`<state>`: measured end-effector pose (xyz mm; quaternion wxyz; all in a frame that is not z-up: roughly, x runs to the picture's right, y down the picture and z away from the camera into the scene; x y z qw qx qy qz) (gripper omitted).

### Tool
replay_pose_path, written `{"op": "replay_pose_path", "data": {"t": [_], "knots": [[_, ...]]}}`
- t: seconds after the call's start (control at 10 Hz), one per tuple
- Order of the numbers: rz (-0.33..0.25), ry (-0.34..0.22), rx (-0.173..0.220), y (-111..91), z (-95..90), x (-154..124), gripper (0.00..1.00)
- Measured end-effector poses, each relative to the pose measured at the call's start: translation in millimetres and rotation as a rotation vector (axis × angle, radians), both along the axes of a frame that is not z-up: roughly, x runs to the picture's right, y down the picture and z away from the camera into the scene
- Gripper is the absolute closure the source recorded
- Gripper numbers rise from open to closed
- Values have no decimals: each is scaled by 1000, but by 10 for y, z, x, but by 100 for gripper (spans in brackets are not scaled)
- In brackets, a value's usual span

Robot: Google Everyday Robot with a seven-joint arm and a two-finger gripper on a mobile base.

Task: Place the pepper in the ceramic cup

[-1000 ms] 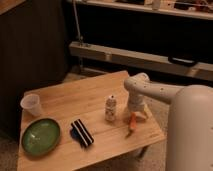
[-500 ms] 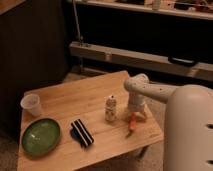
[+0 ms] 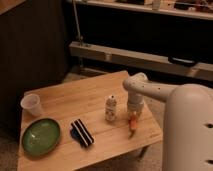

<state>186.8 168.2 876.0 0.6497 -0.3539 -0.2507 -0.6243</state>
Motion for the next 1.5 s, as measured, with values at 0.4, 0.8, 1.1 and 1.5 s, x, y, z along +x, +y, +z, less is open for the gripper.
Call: {"op": "replay_pose_path", "data": {"t": [0.4,0.8,1.1,1.5], "knots": [[-50,12,-5,65,54,-72,100],[-51,9,2,48,22,-69,100],[-52,-38,105,-246,-249,-234,100],[2,-129,245,-913,-903,-208,100]]}}
